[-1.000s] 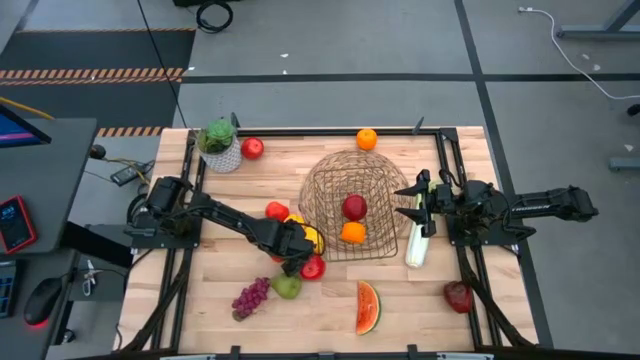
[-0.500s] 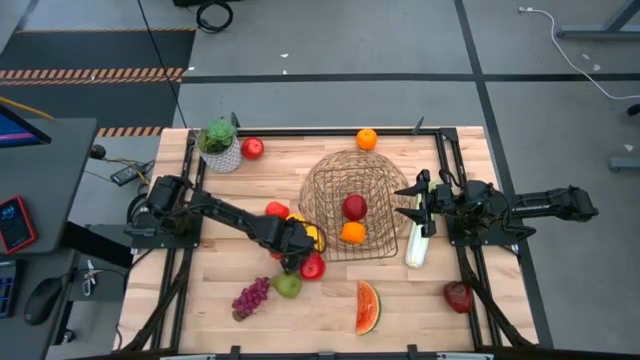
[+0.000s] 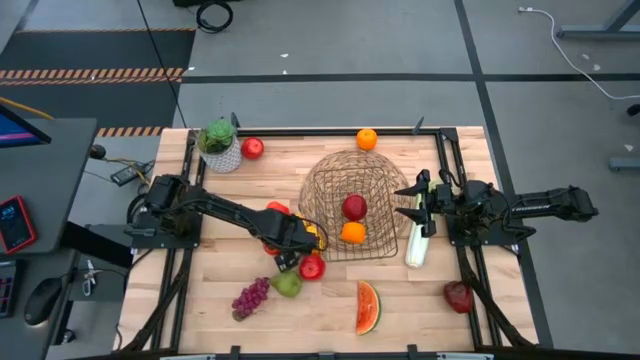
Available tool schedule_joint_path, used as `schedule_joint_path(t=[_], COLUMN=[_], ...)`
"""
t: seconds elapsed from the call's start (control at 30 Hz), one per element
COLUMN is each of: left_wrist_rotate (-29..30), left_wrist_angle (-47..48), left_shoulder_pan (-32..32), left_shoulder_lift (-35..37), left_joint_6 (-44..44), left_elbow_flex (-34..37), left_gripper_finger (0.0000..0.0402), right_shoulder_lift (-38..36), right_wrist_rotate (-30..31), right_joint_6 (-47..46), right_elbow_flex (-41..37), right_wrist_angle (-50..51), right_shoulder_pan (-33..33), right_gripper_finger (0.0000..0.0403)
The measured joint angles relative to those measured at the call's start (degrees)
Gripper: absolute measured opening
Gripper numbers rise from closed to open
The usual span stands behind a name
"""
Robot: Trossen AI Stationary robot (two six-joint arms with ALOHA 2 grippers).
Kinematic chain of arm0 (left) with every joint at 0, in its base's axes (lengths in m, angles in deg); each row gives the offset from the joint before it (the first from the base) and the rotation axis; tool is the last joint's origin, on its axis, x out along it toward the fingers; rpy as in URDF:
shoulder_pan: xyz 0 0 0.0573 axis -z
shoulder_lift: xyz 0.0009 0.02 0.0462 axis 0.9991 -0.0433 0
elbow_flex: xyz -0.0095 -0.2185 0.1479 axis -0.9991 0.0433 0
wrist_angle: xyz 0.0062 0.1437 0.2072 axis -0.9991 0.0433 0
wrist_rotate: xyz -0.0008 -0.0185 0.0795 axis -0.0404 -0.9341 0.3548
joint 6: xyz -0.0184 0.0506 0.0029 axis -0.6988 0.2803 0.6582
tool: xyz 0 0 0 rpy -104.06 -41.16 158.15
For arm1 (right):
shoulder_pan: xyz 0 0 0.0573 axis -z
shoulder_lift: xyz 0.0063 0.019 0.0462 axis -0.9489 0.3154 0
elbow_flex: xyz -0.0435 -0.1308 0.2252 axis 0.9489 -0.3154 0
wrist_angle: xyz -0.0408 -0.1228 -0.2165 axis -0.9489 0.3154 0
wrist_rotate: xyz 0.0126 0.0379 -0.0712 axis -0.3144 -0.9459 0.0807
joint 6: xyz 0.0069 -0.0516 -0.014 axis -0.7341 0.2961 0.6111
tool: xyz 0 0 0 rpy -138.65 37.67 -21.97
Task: Build produce basket
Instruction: Put the red apple into the wire basket
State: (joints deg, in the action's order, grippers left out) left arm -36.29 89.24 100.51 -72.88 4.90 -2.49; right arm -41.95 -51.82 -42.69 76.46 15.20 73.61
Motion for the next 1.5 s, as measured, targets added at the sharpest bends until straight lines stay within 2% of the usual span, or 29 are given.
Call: schedule_joint_path(t=[0.23,0.5,0.67,0.83,1.17,1.5], left_wrist_rotate=[0.31,5.49,9.02,11.69,11.92,11.84], left_wrist_angle=[4.96,6.22,3.98,-3.22,-18.67,-23.73], left_shoulder_pan=[-0.02,-0.02,0.15,0.13,-0.09,-0.35], left_shoulder_lift=[0.22,0.24,0.24,0.24,0.24,-1.60], left_joint_6=[4.80,11.35,17.59,25.46,41.99,66.73], left_elbow_flex=[-8.75,-19.23,-22.92,-23.78,-23.78,-23.78], left_gripper_finger=[0.0335,0.0338,0.0338,0.0338,0.0339,0.0339], right_shoulder_lift=[0.01,0.01,0.02,0.00,0.02,0.01], right_wrist_rotate=[0.00,0.00,0.00,0.00,0.00,0.00], right_joint_6=[0.00,-0.01,-0.01,-0.01,0.00,0.00], right_elbow_flex=[-0.01,0.00,0.01,0.01,0.01,0.01], right_wrist_angle=[0.02,0.04,0.02,0.04,0.04,0.04], right_shoulder_pan=[0.00,0.00,0.02,0.02,0.01,0.01], right_gripper_finger=[0.0231,0.0231,0.0231,0.0231,0.0231,0.0231])
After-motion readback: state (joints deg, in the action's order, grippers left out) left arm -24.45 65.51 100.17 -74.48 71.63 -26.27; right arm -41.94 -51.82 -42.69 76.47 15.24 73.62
